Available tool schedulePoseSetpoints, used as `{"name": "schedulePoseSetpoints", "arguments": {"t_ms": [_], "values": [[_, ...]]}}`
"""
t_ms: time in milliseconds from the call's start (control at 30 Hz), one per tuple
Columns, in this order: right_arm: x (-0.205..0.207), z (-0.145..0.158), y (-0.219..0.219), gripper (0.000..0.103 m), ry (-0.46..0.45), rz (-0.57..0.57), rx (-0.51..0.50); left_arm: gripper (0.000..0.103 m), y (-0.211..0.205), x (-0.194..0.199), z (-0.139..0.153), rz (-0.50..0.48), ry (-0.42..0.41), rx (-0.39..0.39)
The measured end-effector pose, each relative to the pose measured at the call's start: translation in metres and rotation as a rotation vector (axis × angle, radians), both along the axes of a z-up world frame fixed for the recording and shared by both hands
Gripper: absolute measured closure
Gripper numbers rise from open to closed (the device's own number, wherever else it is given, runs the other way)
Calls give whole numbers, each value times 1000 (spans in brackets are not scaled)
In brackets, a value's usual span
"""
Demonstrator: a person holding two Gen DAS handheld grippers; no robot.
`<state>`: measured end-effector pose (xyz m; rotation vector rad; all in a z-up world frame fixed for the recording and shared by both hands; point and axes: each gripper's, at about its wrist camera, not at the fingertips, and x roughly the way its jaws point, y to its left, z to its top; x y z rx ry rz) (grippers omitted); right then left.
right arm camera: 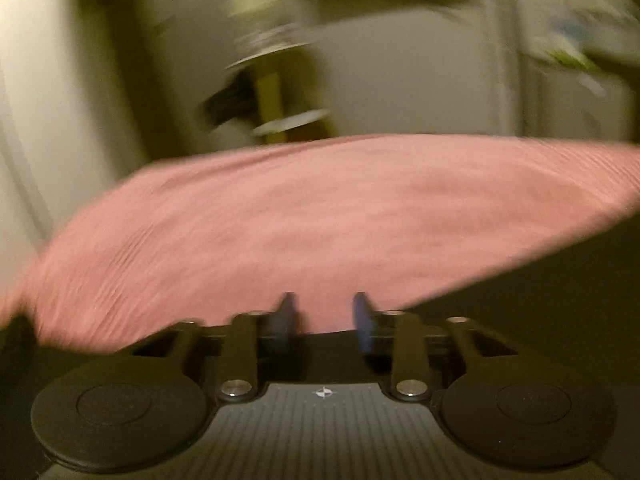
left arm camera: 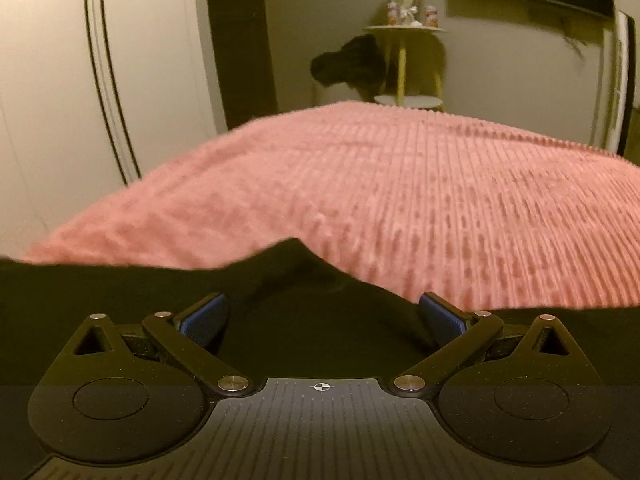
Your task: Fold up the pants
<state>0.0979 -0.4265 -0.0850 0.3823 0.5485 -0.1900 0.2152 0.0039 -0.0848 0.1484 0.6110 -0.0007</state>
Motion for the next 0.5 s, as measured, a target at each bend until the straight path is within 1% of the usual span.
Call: {"name": "schedulePoseSetpoints", "arguments": {"t_ms": [67, 100, 133, 167, 233, 267, 300, 333, 367, 400, 433, 500], "values": [[-22, 7, -26, 77, -22, -119, 3, 0, -4, -16, 9, -16, -22, 55], [-34, 10, -36, 77, -32, -156, 23, 0, -4, -25, 12, -25, -28, 68], [-48, 12, -47, 74, -45, -176, 77, 0, -5, -35, 17, -40, -30, 53], [-60, 10, -56, 71, -58, -179, 138, 0, -5, -46, 22, -64, -31, 9], [-80, -1, -72, 70, -63, -130, 261, 0, -5, -64, 24, -100, -31, -69], [-88, -7, -78, 70, -78, -100, 288, 0, -5, -69, 21, -113, -21, -88], [-94, -10, -83, 71, -95, -73, 300, 0, -7, -68, 16, -111, 3, -74], [-100, -13, -91, 74, -107, -59, 314, 0, -10, -63, 8, -88, 42, -26], [-106, -16, -101, 75, -117, -62, 333, 0, -10, -61, 1, -57, 61, 9], [-113, -19, -116, 80, -127, -78, 367, 0, -4, -60, -1, -15, 59, 9], [-121, -21, -131, 85, -134, -110, 401, 0, 2, -61, 0, 23, 55, -25], [-138, -24, -162, 89, -150, -212, 453, 0, 15, -61, 4, 114, 74, -69]]}}
